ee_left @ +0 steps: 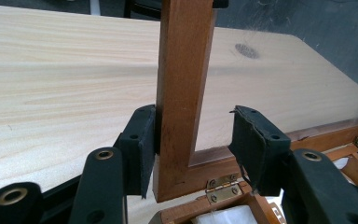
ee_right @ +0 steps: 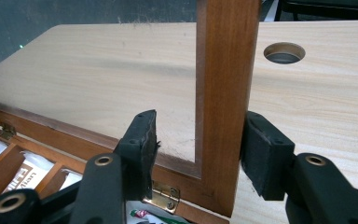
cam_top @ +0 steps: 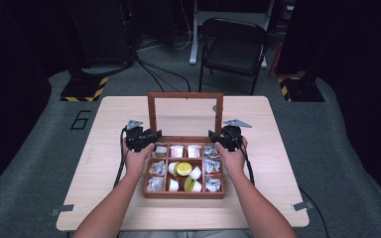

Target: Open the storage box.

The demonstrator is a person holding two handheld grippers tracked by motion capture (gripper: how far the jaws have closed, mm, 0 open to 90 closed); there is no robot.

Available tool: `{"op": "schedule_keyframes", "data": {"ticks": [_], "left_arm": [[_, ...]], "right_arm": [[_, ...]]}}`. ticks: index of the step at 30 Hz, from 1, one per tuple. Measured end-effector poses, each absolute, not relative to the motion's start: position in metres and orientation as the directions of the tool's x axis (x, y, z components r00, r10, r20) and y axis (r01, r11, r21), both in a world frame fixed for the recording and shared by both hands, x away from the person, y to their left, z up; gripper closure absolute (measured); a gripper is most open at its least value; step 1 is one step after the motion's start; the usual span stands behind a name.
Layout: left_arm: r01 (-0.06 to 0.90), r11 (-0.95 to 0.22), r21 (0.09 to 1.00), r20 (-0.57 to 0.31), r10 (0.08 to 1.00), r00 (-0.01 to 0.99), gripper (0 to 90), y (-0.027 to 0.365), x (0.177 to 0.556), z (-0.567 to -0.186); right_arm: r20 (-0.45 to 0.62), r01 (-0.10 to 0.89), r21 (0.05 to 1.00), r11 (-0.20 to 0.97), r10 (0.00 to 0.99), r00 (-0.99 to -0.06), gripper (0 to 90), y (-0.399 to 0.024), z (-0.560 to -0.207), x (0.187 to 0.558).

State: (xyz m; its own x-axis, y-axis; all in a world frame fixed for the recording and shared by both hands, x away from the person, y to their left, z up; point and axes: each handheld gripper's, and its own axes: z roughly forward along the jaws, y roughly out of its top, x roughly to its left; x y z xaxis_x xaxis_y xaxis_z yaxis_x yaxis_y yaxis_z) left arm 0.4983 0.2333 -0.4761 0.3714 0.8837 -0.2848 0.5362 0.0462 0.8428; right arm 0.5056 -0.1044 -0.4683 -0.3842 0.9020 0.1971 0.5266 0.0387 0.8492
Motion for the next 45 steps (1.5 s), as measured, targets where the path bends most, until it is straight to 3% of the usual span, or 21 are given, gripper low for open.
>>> {"op": "schedule_keyframes", "data": {"ticks": [45], "left_arm": [[0.553,0.159,0.818,-0.381,0.870,0.313,54.3,0.234,0.510,-0.497]], "right_arm": [[0.324,0.589,0.801,-0.108,0.906,-0.274,47.4,-0.103,-0.483,0.519]]}}
